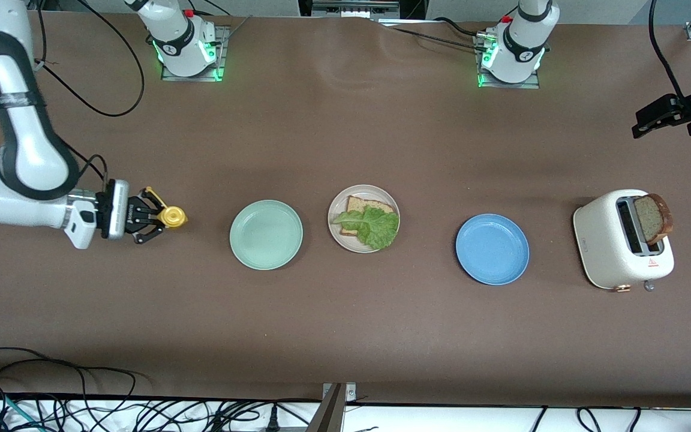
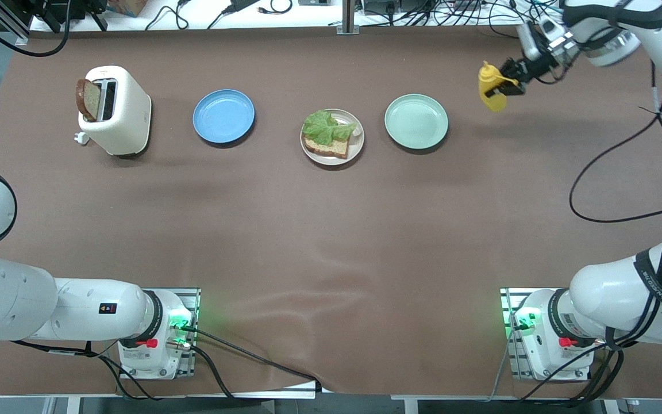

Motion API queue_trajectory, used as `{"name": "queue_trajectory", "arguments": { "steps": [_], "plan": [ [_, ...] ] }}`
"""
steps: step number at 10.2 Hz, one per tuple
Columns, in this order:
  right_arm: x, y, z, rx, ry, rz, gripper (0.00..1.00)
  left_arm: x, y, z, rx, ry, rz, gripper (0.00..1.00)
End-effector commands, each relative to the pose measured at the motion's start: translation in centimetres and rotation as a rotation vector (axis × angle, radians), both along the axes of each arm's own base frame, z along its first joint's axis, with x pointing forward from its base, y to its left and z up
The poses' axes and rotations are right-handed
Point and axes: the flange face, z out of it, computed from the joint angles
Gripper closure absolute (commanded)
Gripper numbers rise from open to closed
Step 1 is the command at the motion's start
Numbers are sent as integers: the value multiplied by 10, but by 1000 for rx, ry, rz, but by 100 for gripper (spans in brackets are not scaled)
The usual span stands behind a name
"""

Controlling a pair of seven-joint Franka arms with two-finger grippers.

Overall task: Make sandwich on beige plate with both arms
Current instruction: 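Lift the mustard bottle and carry it over the beige plate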

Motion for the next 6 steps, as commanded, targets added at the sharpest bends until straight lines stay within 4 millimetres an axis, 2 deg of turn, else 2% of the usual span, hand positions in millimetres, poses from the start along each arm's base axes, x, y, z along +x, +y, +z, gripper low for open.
{"name": "queue_trajectory", "arguments": {
  "steps": [1,3,5,6],
  "plan": [
    [13,73,45,-160,-6,-57,94,0,-1,6,11,1,-5,0],
    [1,150,61,-284,-19,-95,94,0,-1,6,11,1,-5,0],
    [-24,229,64,-420,-58,-106,94,0,1,6,11,1,-4,0],
    [-36,260,60,-482,-88,-102,94,0,2,6,11,1,-2,0]
  ]
}}
